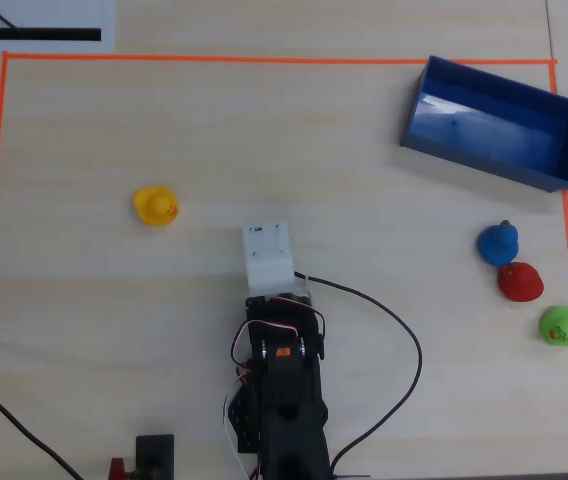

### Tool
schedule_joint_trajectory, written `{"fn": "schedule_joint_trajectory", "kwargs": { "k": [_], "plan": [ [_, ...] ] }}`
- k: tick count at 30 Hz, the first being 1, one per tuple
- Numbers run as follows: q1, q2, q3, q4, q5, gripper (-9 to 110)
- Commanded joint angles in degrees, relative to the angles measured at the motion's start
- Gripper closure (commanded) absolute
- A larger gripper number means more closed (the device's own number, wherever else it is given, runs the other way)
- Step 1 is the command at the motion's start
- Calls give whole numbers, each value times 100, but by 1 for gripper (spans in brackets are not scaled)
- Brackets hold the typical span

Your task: Grasp green duck and put it into box.

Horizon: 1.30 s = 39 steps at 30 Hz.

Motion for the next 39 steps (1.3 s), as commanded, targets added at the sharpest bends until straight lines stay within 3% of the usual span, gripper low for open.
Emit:
{"fn": "schedule_joint_trajectory", "kwargs": {
  "k": [1,25,28,31,34,39],
  "plan": [
    [-44,-26,26,132,35,93],
    [-185,-26,26,132,53,89],
    [-35,-26,26,132,-62,101],
    [264,-369,-114,-325,-589,101],
    [422,-1608,-1143,-1169,-589,101],
    [747,-3744,-4148,-1160,-545,101]
  ]
}}
